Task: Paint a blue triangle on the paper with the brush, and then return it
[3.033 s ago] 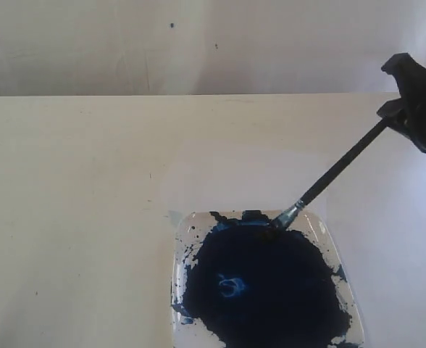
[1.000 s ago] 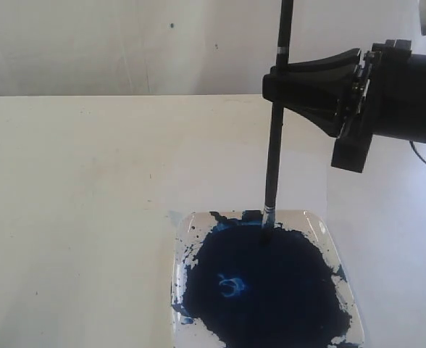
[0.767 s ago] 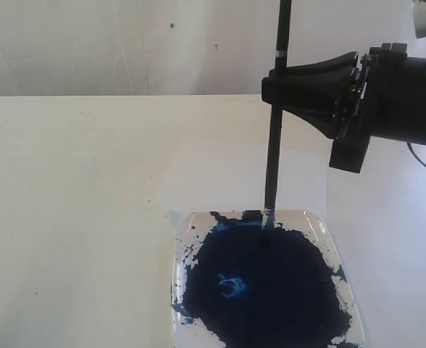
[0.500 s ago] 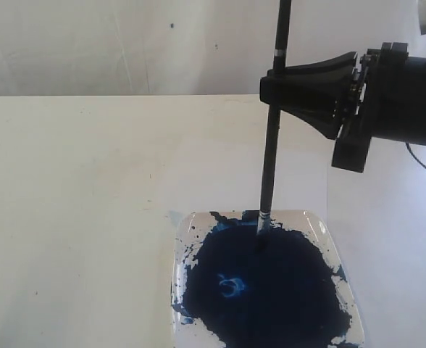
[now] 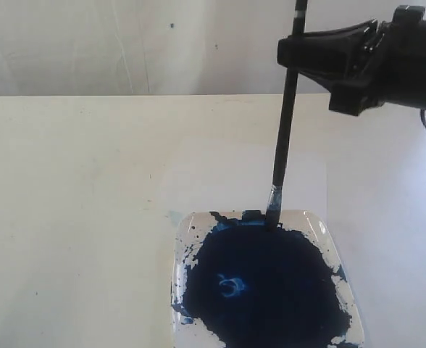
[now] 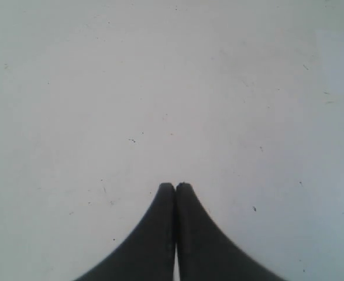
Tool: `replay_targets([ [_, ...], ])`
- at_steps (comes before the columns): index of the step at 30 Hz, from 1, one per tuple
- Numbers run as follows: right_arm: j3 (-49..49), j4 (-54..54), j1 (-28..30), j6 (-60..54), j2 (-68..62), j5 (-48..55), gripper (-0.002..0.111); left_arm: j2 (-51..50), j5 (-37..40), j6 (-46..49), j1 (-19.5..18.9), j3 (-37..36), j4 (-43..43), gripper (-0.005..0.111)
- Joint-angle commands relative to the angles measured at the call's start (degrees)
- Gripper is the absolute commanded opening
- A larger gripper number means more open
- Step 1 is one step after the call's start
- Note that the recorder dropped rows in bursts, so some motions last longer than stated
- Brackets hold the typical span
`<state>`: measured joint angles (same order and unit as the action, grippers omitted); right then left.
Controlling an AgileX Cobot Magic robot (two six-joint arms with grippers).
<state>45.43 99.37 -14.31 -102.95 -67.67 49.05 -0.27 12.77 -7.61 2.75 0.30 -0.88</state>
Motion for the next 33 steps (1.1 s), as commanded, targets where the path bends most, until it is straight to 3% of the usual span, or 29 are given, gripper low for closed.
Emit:
replay_targets([
  [1,1.8,-4.3,-2.7,9.1,1.4,-13.1,0.000,0.3,0.1,0.0,0.3,-0.3,0.2,0.000],
  [9,5.2,-18.6,-13.0,22.1,1.4,-32.3,0.000,0.3,0.1,0.0,0.3,-0.3,0.2,0.000],
  [13,5.2,-32.6,-19.4,39.3,1.4,-47.8,0.000,0.3,0.1,0.0,0.3,-0.3,0.2,0.000],
  [17,3.9,-60.5,-25.3,69.4,1.2,-58.5,0.000,0.3,0.1,0.0,0.3,-0.3,0.2,0.000],
  [21,-2.0,-109.3,-25.7,121.0,1.0,-73.5,0.000,0.3,0.1,0.0,0.3,-0.3,0.2,0.000],
  [24,-6.4,-128.6,-23.0,135.1,0.7,-83.8,0.000,0.3,0.1,0.0,0.3,-0.3,0.2,0.000],
  [33,-14.9,-126.5,-20.0,135.3,3.1,-80.2,0.000,0.3,0.1,0.0,0.3,-0.3,0.2,0.000],
])
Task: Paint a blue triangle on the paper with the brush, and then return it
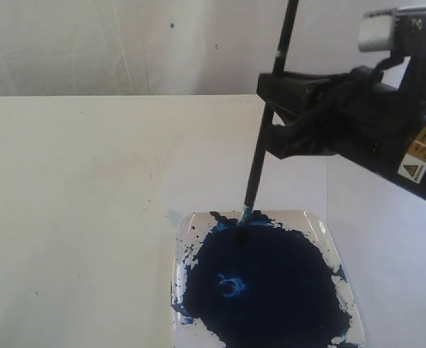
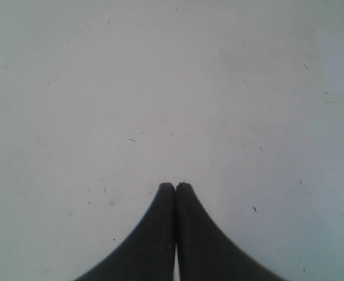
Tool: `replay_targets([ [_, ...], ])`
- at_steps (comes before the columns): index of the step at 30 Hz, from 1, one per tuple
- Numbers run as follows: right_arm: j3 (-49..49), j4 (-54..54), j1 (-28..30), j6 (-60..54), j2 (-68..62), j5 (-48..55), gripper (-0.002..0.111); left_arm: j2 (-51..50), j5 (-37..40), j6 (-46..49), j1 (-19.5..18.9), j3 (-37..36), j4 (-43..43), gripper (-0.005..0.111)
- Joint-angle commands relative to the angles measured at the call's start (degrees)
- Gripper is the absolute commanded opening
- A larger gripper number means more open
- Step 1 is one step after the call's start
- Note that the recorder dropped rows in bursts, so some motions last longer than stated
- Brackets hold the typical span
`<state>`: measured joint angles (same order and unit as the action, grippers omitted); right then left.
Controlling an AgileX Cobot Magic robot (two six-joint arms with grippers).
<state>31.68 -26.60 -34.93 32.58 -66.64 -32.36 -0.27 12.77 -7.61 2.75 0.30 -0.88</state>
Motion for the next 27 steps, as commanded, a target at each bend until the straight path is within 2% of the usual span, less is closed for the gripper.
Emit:
replay_targets([
  [1,-1.2,-0.6,0.6,-1.1,2.7,2.5,0.000,0.3,0.1,0.0,0.3,-0.3,0.2,0.000],
  [5,-1.2,-0.6,0.6,-4.5,3.7,7.1,0.000,0.3,0.1,0.0,0.3,-0.3,0.2,0.000],
  [11,-1.2,-0.6,0.6,-4.5,3.8,6.5,0.000,0.3,0.1,0.0,0.3,-0.3,0.2,0.000],
  [14,-1.2,-0.6,0.6,-4.5,3.8,6.6,0.000,0.3,0.1,8.9,0.3,-0.3,0.2,0.000],
  [17,-1.2,-0.6,0.6,-3.9,3.9,6.6,0.000,0.3,0.0,12.2,0.3,-0.3,0.2,0.000],
  [19,-1.2,-0.6,0.6,-4.0,3.9,6.2,0.000,0.3,-3.2,18.3,0.3,-0.3,0.2,0.000],
  [21,-1.2,-0.6,0.6,-4.1,3.9,4.9,0.000,0.3,-11.0,22.1,0.3,-0.3,0.2,0.000],
  [23,-1.2,-0.6,0.6,-4.3,3.9,4.1,0.000,0.3,-20.3,23.0,0.3,-0.3,0.2,0.000],
  [27,-1.2,-0.6,0.6,-4.4,3.9,3.6,0.000,0.3,-33.5,23.0,0.3,-0.3,0.2,0.000],
])
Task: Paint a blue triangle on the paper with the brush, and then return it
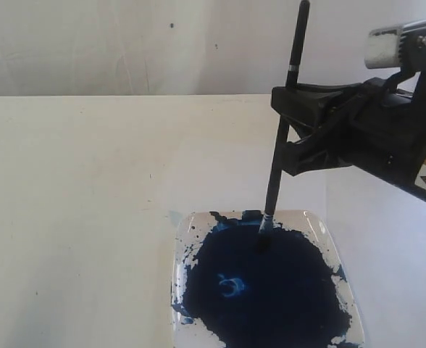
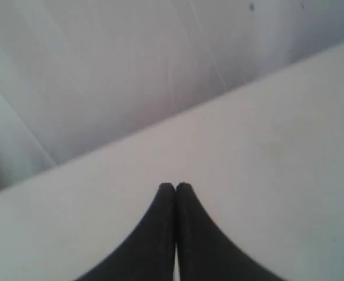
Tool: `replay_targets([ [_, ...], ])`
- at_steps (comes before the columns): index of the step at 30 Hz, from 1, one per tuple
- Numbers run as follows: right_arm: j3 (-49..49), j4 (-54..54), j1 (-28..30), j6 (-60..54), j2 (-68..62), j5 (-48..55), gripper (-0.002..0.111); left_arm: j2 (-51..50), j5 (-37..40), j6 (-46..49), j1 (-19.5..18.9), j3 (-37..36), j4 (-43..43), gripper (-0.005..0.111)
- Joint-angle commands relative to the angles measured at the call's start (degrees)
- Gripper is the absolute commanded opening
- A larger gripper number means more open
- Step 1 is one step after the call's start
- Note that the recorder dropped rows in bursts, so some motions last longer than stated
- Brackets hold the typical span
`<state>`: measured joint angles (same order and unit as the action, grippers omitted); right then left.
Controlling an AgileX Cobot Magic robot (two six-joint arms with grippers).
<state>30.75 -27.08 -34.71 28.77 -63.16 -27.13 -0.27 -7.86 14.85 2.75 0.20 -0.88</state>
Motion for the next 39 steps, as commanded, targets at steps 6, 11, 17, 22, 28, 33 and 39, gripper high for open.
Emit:
replay_targets([
  [6,-0.3,0.2,0.4,-0.2,0.4,-1.4,0.000,0.3,-27.2,-6.5,0.3,-0.2,0.2,0.000],
  [11,-0.3,0.1,0.4,0.1,0.4,-1.3,0.000,0.3,-32.7,-8.6,0.3,-0.2,0.9,0.000],
  [17,-0.3,0.1,0.4,3.6,1.2,-1.2,0.000,0.3,-46.6,-10.0,0.3,-0.2,6.9,0.000],
  [22,-0.3,0.3,0.4,2.5,2.4,-1.2,0.000,0.3,-41.2,-6.4,0.3,2.7,27.2,0.000],
  [28,-0.3,0.3,0.4,3.0,2.3,-1.2,0.000,-26.4,-31.3,-5.4,0.3,16.6,29.9,0.000],
  [33,-0.3,0.3,0.4,3.0,5.9,6.0,0.000,-69.4,-24.3,-71.3,0.4,39.5,-44.0,0.000],
  [39,-0.3,4.7,0.5,-4.2,9.3,7.8,0.000,-103.4,-40.8,-114.8,4.7,67.2,-89.4,0.000],
])
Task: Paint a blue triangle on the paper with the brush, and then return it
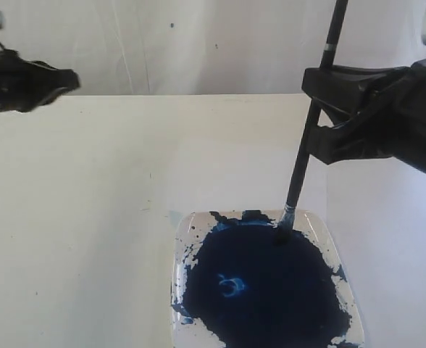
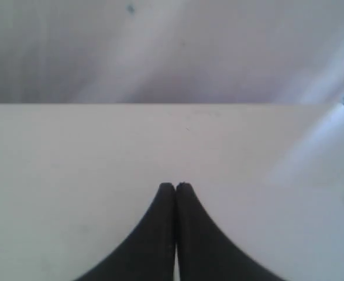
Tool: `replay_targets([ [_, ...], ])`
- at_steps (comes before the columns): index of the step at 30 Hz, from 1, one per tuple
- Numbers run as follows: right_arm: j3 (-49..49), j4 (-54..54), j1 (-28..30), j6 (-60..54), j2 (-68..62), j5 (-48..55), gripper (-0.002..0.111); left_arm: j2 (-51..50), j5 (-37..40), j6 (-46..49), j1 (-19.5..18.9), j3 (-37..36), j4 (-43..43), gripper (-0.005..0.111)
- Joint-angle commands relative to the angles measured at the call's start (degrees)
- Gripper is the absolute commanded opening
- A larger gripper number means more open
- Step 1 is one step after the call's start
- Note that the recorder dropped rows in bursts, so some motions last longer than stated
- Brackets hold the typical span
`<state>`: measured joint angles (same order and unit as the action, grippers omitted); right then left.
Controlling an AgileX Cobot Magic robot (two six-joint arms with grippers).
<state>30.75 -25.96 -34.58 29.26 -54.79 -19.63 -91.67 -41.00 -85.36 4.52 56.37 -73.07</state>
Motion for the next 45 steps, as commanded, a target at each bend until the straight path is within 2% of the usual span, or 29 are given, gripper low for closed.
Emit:
replay_targets([
  [1,-0.3,4.7,0.5,-6.1,0.8,0.4,0.000,-14.9,-8.6,-15.7,4.1,13.8,-19.8,0.000],
  [5,-0.3,9.0,1.4,-9.2,0.4,0.4,0.000,-23.1,-7.1,-18.0,8.5,21.6,-24.9,0.000],
  [11,-0.3,11.1,2.9,-10.0,0.4,0.1,0.000,-29.9,-6.1,-17.7,11.5,25.9,-25.6,0.000],
  [35,-0.3,11.2,2.9,-7.9,-7.7,-10.1,0.000,-34.1,-7.9,1.9,11.6,26.0,-26.9,0.000],
  [45,0.0,12.8,3.1,-8.0,-7.9,-10.9,0.000,-37.6,-8.8,1.9,11.6,26.0,-26.9,0.000],
])
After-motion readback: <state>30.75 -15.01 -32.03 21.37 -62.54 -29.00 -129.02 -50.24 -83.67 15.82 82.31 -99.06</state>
